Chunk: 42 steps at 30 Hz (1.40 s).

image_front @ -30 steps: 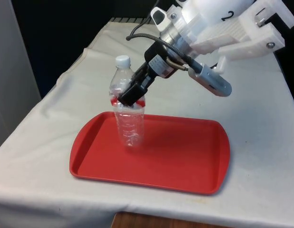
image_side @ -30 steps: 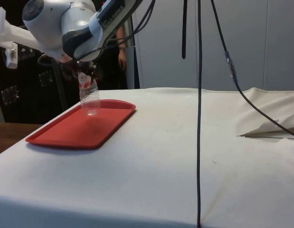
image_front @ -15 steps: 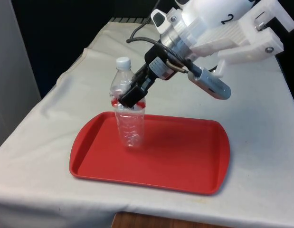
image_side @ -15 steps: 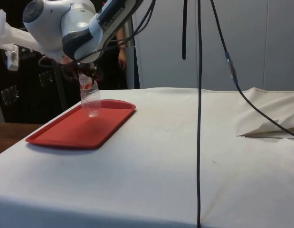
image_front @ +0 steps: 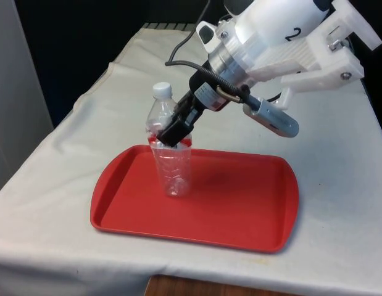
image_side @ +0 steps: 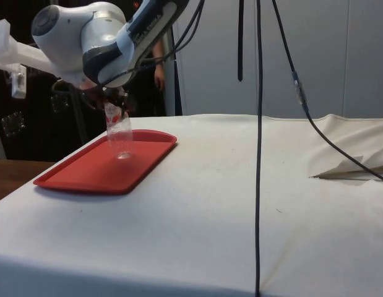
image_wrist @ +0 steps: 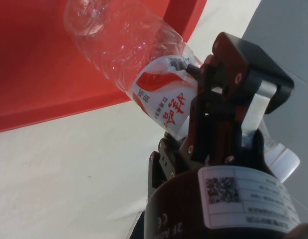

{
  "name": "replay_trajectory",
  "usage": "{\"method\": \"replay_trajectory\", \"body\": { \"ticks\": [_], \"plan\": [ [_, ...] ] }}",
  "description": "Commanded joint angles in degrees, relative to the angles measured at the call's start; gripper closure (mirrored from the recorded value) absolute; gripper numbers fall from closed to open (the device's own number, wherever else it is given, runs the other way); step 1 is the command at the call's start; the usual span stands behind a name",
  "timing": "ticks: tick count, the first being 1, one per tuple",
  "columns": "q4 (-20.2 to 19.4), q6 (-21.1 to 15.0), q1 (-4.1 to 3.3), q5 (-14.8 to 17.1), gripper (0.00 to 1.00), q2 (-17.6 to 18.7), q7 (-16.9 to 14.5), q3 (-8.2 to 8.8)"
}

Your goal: Place the bottle upright on the tray.

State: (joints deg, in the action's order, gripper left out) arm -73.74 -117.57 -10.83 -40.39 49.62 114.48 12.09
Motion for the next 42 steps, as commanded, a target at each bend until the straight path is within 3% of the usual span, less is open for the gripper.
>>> {"method": "replay_trajectory", "body": {
  "ticks": [1, 3, 4, 5, 23, 26, 27, 31, 32, 34, 36, 42],
  "plan": [
    [0.2, -0.5, 0.46, 0.7, 0.86, 0.2, -0.3, -0.52],
    [0.3, -0.5, 0.57, 0.8, 0.86, 0.3, -0.3, -0.69],
    [0.1, -0.1, 0.17, 0.1, 0.86, 0.2, 0.0, -0.29],
    [0.3, -0.4, 0.57, 0.7, 0.86, 0.3, -0.3, -0.69],
    [0.2, 0.3, 0.23, -0.1, 0.86, 0.2, -0.1, -0.40],
    [0.2, 0.4, 0.23, -0.2, 0.76, 0.2, -0.1, -0.40],
    [0.2, 0.5, 0.23, -0.2, 0.65, 0.2, -0.1, -0.40],
    [0.1, 0.7, 0.17, -0.4, 0.40, 0.2, -0.1, -0.29],
    [0.2, 0.5, 0.23, -0.3, 0.40, 0.2, -0.1, -0.40],
    [0.2, 0.5, 0.23, -0.3, 0.26, 0.2, -0.1, -0.40],
    [0.2, 0.5, 0.23, -0.3, 0.04, 0.2, -0.1, -0.40],
    [0.2, 0.6, 0.11, -0.3, 0.00, 0.2, 0.0, -0.40]
  ]
}}
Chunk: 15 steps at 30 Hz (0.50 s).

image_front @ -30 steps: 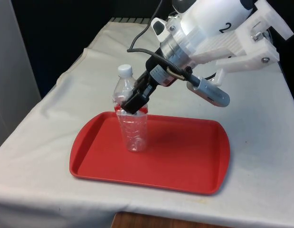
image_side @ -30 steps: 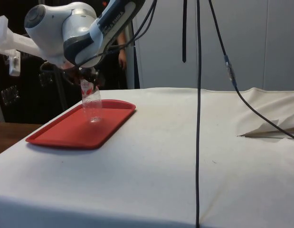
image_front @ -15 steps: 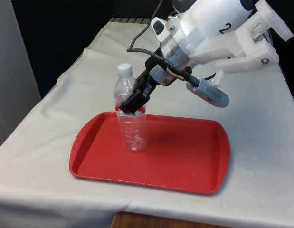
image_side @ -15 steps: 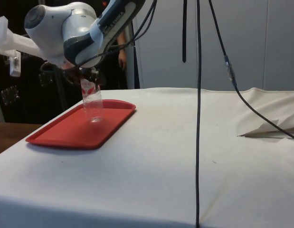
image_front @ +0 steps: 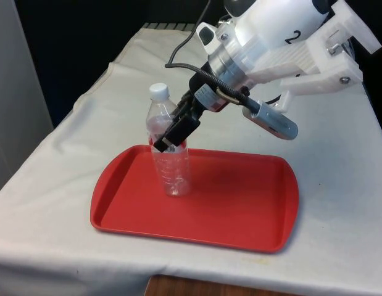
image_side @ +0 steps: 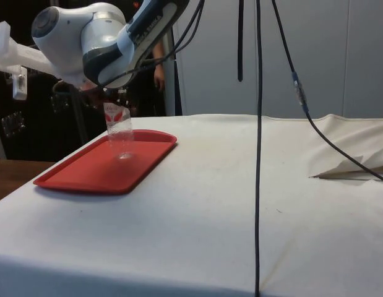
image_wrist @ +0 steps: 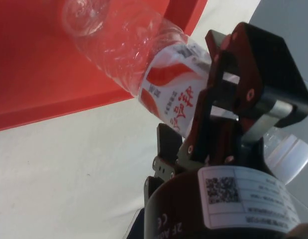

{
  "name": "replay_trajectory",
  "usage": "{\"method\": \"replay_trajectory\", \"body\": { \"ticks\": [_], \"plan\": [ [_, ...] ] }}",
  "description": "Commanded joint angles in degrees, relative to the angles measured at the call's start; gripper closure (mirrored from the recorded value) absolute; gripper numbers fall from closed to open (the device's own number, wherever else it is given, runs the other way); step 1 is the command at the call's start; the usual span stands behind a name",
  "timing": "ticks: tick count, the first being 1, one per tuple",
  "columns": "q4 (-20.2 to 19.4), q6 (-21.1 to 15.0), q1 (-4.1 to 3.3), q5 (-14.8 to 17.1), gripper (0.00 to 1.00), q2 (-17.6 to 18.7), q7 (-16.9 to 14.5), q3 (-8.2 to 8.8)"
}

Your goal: Place the bottle upright on the tray.

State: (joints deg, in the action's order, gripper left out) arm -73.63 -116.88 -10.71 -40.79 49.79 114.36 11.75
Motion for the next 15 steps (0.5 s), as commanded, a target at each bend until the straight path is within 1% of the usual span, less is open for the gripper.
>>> {"method": "replay_trajectory", "body": {
  "ticks": [1, 6, 15],
  "plan": [
    [0.1, 0.0, -0.11, 0.1, 0.00, 0.1, 0.2, -0.06],
    [0.0, 0.2, -0.17, -0.1, 0.00, 0.1, 0.1, -0.06],
    [0.6, 1.6, -0.97, 0.1, 0.00, -0.2, 0.8, -0.23]
  ]
}}
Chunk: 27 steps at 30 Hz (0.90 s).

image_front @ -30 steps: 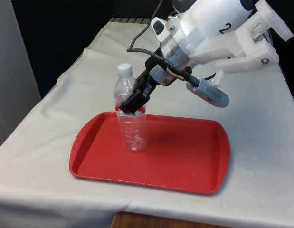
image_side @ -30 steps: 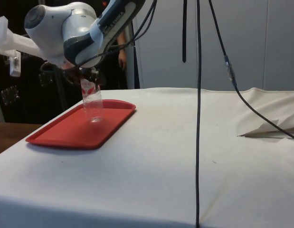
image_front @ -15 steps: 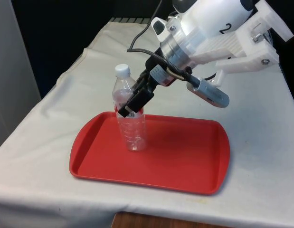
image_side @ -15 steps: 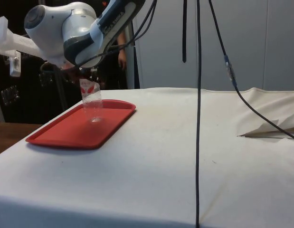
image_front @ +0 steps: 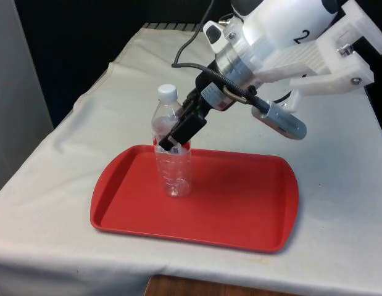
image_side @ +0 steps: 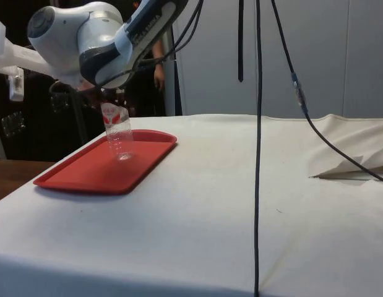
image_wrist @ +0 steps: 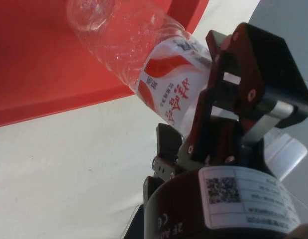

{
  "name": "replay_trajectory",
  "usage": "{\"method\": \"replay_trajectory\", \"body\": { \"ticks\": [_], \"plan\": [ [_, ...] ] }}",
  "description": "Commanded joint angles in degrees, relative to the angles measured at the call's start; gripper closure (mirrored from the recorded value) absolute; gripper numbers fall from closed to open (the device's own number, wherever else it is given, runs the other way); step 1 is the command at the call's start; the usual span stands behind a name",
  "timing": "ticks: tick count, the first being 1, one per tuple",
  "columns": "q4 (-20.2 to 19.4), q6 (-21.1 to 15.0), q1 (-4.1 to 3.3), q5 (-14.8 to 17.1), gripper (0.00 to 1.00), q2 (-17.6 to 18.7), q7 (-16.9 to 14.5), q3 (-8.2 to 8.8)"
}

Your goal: Place the bottle upright on the tray.

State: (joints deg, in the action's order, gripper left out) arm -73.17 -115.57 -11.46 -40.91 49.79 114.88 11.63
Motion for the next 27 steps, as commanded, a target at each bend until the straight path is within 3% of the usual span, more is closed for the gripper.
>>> {"method": "replay_trajectory", "body": {
  "ticks": [1, 27],
  "plan": [
    [0.1, 0.2, -0.06, 0.0, 0.00, 0.0, 0.0, -0.06],
    [4.0, 6.4, -1.60, 0.0, 0.00, -0.3, 1.9, -1.60]
  ]
}}
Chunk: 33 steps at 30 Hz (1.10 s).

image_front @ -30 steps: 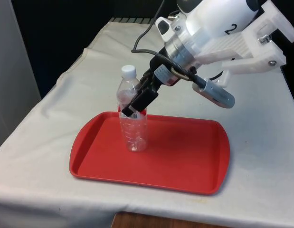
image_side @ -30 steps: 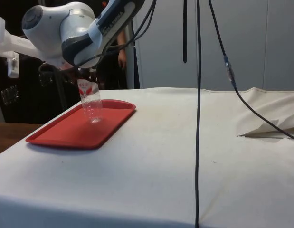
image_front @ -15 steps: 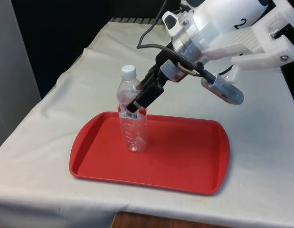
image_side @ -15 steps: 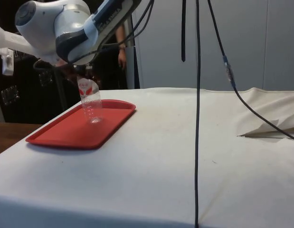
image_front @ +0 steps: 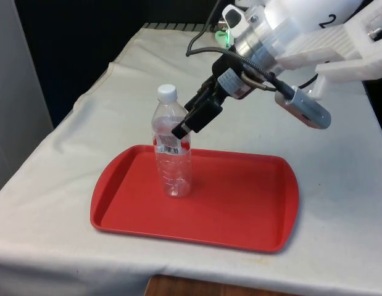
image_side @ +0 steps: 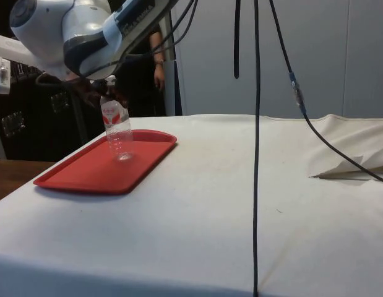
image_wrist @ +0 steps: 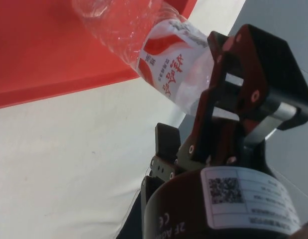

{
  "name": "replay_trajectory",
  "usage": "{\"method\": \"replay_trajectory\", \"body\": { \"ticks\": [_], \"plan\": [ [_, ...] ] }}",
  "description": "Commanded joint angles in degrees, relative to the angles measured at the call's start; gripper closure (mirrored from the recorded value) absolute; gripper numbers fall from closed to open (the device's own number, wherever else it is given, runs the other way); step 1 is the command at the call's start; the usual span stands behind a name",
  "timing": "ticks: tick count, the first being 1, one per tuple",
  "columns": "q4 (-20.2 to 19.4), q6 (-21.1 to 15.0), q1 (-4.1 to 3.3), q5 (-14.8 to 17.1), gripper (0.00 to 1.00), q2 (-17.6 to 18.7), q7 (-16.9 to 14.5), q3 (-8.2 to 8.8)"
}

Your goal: Place the bottle upright on the tray.

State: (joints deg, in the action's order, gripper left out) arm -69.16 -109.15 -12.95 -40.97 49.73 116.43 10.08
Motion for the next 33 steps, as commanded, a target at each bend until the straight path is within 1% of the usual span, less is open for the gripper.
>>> {"method": "replay_trajectory", "body": {
  "ticks": [1, 6, 8, 9, 10, 14, 19, 23, 27, 28, 29, 30, 33],
  "plan": [
    [0.1, 0.2, -0.17, 0.1, 0.00, -0.2, 0.4, -0.11],
    [1.1, 1.6, -0.40, 0.0, 0.00, -0.3, 0.8, -0.63],
    [1.5, 2.2, -0.52, 0.0, 0.00, -0.3, 0.9, -0.74],
    [1.7, 2.3, -0.40, -0.1, 0.00, -0.1, 0.6, -0.74],
    [1.7, 2.4, -0.57, 0.0, 0.00, -0.3, 0.9, -0.80],
    [2.4, 3.3, -0.69, 0.0, 0.00, -0.3, 1.0, -0.92],
    [3.6, 4.5, -0.69, -0.1, 0.00, -0.1, 0.9, -1.03],
    [3.8, 4.3, -0.40, 0.4, 0.00, -0.7, 1.3, -1.38],
    [4.0, 4.2, -0.29, 0.7, 0.00, -1.1, 1.6, -1.49],
    [4.0, 4.2, -0.29, 0.7, 0.00, -1.2, 1.7, -1.55],
    [4.1, 4.8, -0.52, 0.2, 0.00, -0.7, 1.5, -1.20],
    [4.0, 4.2, -0.23, 0.8, 0.00, -1.3, 1.8, -1.60],
    [4.0, 4.1, -0.11, 1.1, 0.00, -1.7, 2.1, -1.72]
  ]
}}
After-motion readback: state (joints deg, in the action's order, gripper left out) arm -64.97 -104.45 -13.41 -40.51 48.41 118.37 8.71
